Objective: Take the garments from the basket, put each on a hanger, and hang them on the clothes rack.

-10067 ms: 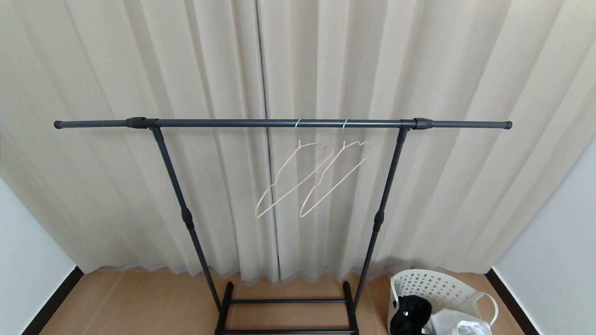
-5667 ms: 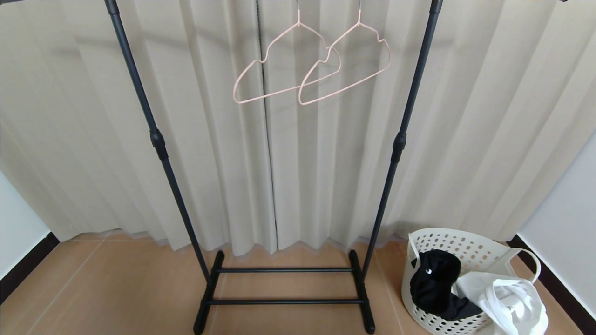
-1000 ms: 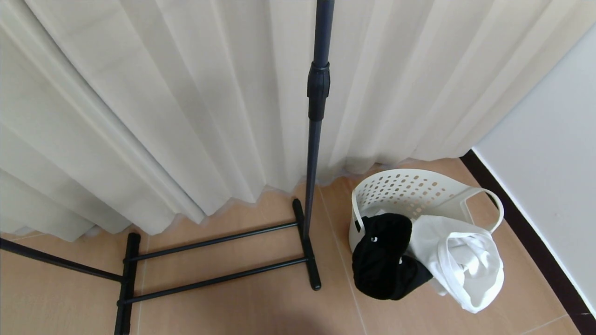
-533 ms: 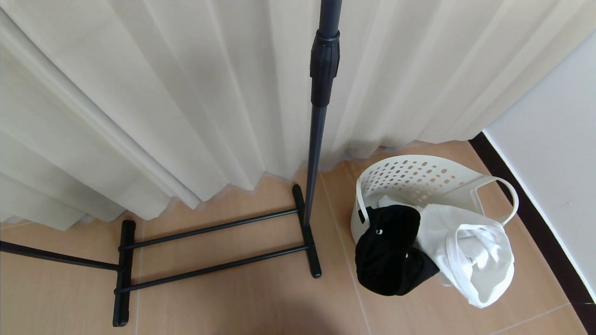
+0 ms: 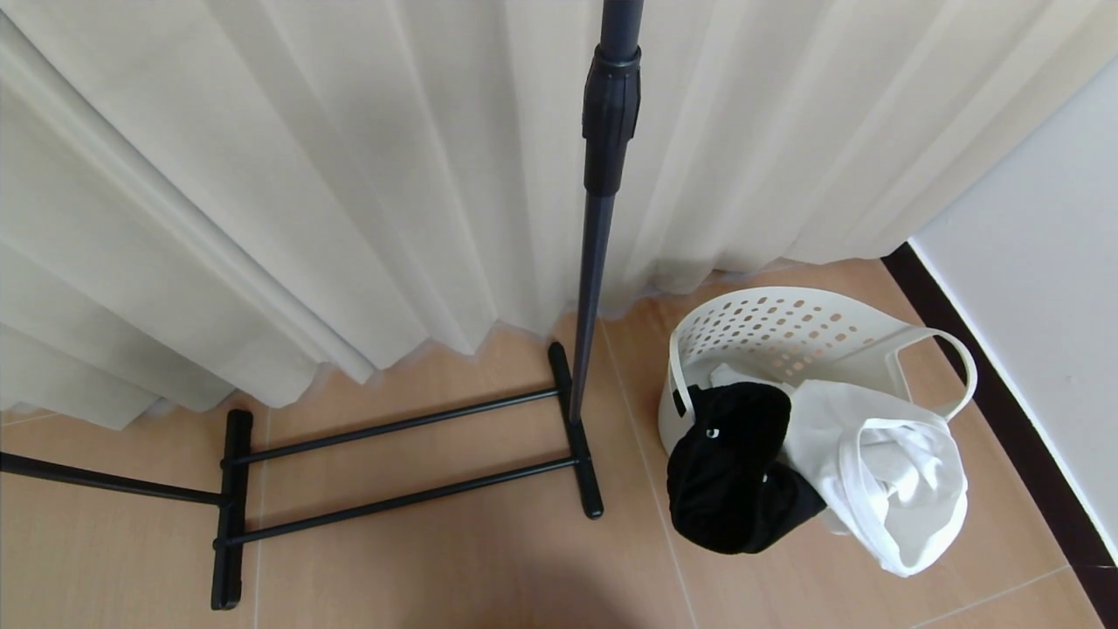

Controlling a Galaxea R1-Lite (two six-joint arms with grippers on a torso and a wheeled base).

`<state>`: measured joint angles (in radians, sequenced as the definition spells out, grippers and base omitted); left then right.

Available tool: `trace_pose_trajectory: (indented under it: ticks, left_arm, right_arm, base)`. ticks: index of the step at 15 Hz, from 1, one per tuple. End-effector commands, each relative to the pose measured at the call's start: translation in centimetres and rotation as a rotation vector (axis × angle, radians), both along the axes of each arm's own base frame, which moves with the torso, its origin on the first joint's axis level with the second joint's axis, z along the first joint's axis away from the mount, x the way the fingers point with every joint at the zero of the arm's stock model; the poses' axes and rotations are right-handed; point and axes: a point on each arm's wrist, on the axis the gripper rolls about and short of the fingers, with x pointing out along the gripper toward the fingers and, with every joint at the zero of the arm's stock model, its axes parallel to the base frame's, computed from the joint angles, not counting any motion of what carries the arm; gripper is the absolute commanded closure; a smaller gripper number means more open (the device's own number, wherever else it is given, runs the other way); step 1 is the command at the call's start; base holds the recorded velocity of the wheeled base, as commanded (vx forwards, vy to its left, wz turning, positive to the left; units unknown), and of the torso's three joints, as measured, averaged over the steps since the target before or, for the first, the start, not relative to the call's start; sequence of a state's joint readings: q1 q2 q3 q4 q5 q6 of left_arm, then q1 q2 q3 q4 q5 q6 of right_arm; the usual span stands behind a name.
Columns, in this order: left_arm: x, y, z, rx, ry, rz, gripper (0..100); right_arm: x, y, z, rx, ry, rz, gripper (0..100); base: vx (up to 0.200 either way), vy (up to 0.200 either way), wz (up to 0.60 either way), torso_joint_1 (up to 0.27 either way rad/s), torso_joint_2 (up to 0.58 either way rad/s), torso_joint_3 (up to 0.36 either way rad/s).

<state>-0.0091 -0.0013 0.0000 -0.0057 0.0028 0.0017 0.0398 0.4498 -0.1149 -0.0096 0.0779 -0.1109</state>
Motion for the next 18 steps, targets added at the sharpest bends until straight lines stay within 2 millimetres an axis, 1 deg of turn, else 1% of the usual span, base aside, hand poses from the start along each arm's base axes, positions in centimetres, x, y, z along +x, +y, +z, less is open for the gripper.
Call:
trace_pose_trajectory:
  ticks: [1,4,5,6,7,8,9,10,11,13,15,16,17,18]
  left_arm:
    - [0.0,0.0,0.0,0.0,0.001,0.0,0]
    - [0.0,0.0,0.0,0.0,0.001,0.0,0]
    - [0.0,0.0,0.0,0.0,0.001,0.0,0]
    - [0.0,0.0,0.0,0.0,0.001,0.0,0]
    - [0.0,0.0,0.0,0.001,0.001,0.0,0]
    - [0.0,0.0,0.0,0.0,0.001,0.0,0]
    - [0.0,0.0,0.0,0.0,0.001,0.0,0]
    - [0.0,0.0,0.0,0.0,0.001,0.0,0]
    - [0.0,0.0,0.0,0.0,0.001,0.0,0]
    - [0.0,0.0,0.0,0.0,0.001,0.0,0]
    - [0.0,0.0,0.0,0.0,0.001,0.0,0]
    - [0.0,0.0,0.0,0.0,0.001,0.0,0]
    - [0.0,0.0,0.0,0.0,0.001,0.0,0]
    - [0.0,0.0,0.0,0.0,0.001,0.0,0]
  right_arm:
    - [7.0,0.8,2.6,-0.108,0.193,0.108,0]
    - [12.0,1.3,3.4,-0.239,0.213,0.167,0]
    - [12.0,1.3,3.4,-0.239,0.213,0.167,0]
    - [15.1,1.7,3.3,-0.293,0.243,0.197,0]
    - [16.5,1.8,3.2,-0.323,0.262,0.215,0]
    - [17.2,1.9,3.1,-0.34,0.27,0.226,0]
    - [18.9,2.1,3.1,-0.377,0.276,0.247,0]
    - [21.0,2.3,3.2,-0.43,0.275,0.257,0]
    - [22.3,2.4,3.3,-0.466,0.269,0.256,0]
    - [25.3,3.4,2.8,-0.513,0.251,0.279,0]
    - [27.3,4.3,1.7,-0.537,0.253,0.268,0]
    - [28.8,5.0,0.8,-0.566,0.257,0.246,0]
    - [30.0,5.5,0.2,-0.582,0.256,0.241,0]
    - [30.6,5.9,-0.3,-0.589,0.261,0.244,0]
  base:
    - [0.0,0.0,0.0,0.0,0.0,0.0]
    - [0.0,0.0,0.0,0.0,0.0,0.0]
    - [0.0,0.0,0.0,0.0,0.0,0.0]
    - [0.0,0.0,0.0,0.0,0.0,0.0]
    - [0.0,0.0,0.0,0.0,0.0,0.0]
    - [0.0,0.0,0.0,0.0,0.0,0.0]
    - [0.0,0.0,0.0,0.0,0.0,0.0]
    - [0.0,0.0,0.0,0.0,0.0,0.0]
    - [0.0,0.0,0.0,0.0,0.0,0.0]
    - [0.0,0.0,0.0,0.0,0.0,0.0]
    - [0.0,0.0,0.0,0.0,0.0,0.0]
    - [0.0,0.0,0.0,0.0,0.0,0.0]
    - [0.0,0.0,0.0,0.0,0.0,0.0]
    - [0.0,0.0,0.0,0.0,0.0,0.0]
